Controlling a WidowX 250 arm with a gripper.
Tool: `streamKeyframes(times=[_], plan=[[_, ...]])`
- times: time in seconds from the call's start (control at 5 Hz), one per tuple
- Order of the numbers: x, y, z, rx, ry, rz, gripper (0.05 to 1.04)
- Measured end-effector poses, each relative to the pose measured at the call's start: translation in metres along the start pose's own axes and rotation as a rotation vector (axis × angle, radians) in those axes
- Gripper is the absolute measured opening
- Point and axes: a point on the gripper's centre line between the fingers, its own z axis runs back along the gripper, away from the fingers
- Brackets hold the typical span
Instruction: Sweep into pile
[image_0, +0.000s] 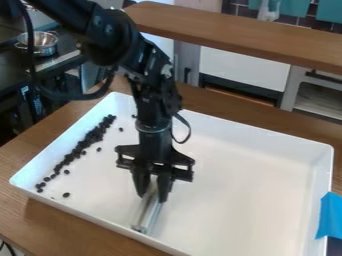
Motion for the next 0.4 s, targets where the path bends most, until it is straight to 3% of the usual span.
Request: streamKeyframes(times=[0.4], plan=[[0.020,0.053,0.005,0.130,-0.015,-0.048,0.366]])
